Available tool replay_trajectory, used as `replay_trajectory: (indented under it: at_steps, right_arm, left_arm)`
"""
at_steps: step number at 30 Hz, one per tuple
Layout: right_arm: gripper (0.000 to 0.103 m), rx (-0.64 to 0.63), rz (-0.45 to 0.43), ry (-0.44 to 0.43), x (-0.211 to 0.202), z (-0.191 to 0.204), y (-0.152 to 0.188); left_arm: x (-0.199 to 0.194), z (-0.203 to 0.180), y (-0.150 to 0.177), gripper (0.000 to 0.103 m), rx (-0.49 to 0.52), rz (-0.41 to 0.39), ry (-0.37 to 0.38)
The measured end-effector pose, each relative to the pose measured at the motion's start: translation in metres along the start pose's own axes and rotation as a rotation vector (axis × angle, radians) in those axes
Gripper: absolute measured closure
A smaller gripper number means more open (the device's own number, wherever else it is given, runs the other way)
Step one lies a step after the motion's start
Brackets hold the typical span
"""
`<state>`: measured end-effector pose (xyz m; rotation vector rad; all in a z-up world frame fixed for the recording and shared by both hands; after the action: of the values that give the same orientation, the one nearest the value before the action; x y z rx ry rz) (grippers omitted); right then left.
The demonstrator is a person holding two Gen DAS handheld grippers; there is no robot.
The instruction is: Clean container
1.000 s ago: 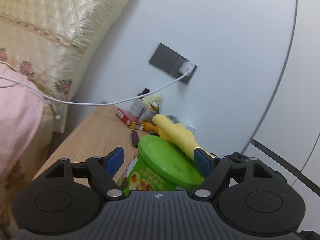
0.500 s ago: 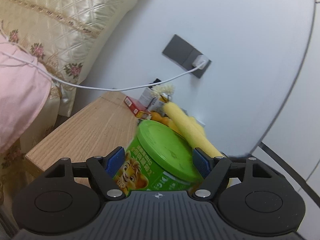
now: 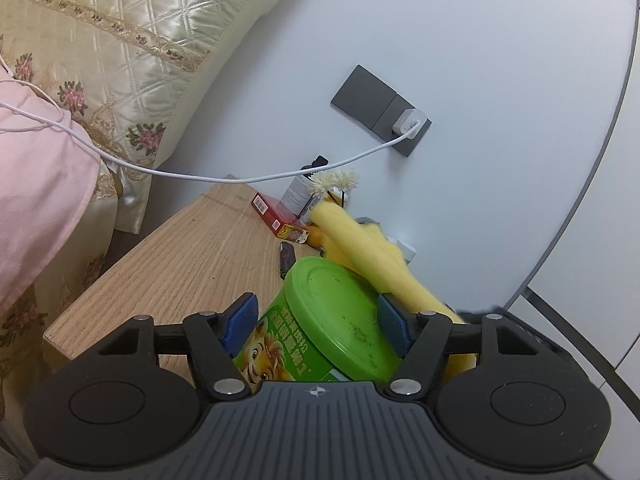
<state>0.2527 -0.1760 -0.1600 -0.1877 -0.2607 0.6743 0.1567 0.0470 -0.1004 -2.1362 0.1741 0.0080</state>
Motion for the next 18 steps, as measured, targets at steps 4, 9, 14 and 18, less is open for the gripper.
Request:
replay_trajectory:
  at_steps: [4,9,14,18]
  right_arm:
    - [0.085,0.000,0.012,-0.007,0.012,-0.002,-0.001]
    - [0.085,0.025,0.000,0.002,-0.008,-0.002,0.000]
    - [0.085,0.055,-0.030,0.019,-0.035,0.001,0.008]
    - [0.085,0.039,-0.031,0.018,-0.033,0.002,0.009]
  left_arm:
    - [0.000,0.000,0.001,0.033,0.001,-0.004,0.003]
    - [0.001,0.001,0.001,0.033,-0.006,0.003,0.002]
    - [0.002,-0.001,0.000,0.032,-0.009,0.012,-0.022]
    - [0.003,0.000,-0.001,0.032,-0.005,0.017,-0.015]
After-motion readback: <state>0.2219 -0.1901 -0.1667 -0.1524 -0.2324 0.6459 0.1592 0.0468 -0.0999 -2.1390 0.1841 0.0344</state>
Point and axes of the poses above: each gripper's, at about its wrist camera, not at the fingertips, and x roughly the way its jaws point, z to its left, y to its underside, the point moved 4 cm from there along x, roughly the way its jaws point, and after that the axes turned 13 degrees about -z, right-handed, at the moved point
